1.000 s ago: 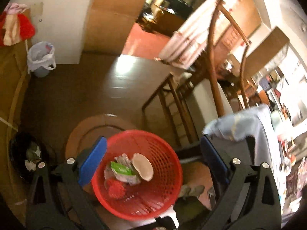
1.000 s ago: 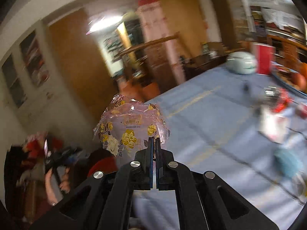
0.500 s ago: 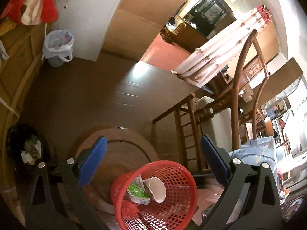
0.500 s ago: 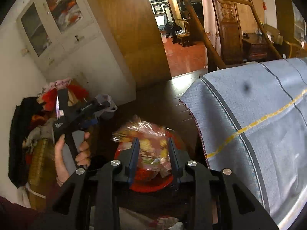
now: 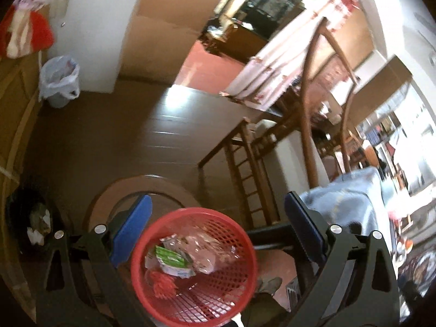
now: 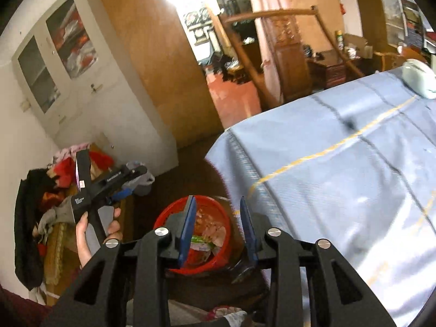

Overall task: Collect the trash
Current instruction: 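Lower the plastic bag over the red basket and open the right tool, then return the left tool to the table and grasp the red snack wrapper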

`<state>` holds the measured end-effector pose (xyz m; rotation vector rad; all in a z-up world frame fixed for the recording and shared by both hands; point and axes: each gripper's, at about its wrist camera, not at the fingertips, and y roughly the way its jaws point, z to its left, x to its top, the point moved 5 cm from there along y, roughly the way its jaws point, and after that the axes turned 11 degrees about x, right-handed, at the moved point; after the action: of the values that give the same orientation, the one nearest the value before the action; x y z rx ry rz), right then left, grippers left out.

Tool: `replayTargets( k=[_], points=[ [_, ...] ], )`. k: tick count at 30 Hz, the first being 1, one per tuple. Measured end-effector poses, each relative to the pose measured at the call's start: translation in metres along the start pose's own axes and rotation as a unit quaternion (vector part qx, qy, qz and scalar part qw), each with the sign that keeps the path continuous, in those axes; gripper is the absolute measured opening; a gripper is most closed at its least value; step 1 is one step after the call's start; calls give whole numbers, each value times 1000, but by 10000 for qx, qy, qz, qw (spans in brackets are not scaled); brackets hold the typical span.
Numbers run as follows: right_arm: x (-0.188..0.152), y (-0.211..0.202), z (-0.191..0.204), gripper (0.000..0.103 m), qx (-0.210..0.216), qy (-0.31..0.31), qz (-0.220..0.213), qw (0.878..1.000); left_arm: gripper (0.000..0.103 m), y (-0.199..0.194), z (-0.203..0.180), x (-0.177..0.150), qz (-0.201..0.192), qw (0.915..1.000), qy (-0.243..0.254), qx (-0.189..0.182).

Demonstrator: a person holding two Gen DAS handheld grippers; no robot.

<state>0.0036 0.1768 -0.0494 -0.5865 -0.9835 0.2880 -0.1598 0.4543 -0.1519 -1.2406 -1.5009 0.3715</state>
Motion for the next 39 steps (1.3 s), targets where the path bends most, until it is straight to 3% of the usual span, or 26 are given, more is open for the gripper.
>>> replayTargets(
  k=[10,17,20,23,27,32,34,35,37,39],
  points=[
    [-25,-113,-42,46,-397,364,-937,9941,94,-45,-81,-45,-151,9922,1238,-82],
    [-57,-199,-93,56,-1116,683,-1440,9809,95,-69,-163,-86,-20,9749,2136,-620],
    [-72,-238,-127,59,-1588,897,-1549,9709,96,-77,-214,-107,84,9604,2626,-923],
    [-81,-275,-167,61,-2035,1220,-1636,9576,96,-83,-276,-133,242,9382,3191,-1317],
    [-87,-330,-233,66,-2584,1778,-1786,9326,96,-88,-362,-172,364,9008,3962,-1739],
    [-94,-369,-304,69,-2915,2370,-2154,9014,96,-81,-463,-222,399,8583,4706,-2004],
    [-111,-379,-326,70,-3005,2583,-2396,8863,96,-76,-497,-240,513,8472,4856,-2093],
    [-120,-381,-338,70,-3121,2919,-2273,8750,96,-70,-519,-252,618,8411,4927,-2144],
    [-129,-393,-345,72,-2683,3134,-2563,8741,96,-61,-550,-264,744,8337,4998,-2229],
    [-136,-405,-351,74,-2670,3356,-2802,8588,96,-54,-576,-278,740,8284,5067,-2269]
  ],
)
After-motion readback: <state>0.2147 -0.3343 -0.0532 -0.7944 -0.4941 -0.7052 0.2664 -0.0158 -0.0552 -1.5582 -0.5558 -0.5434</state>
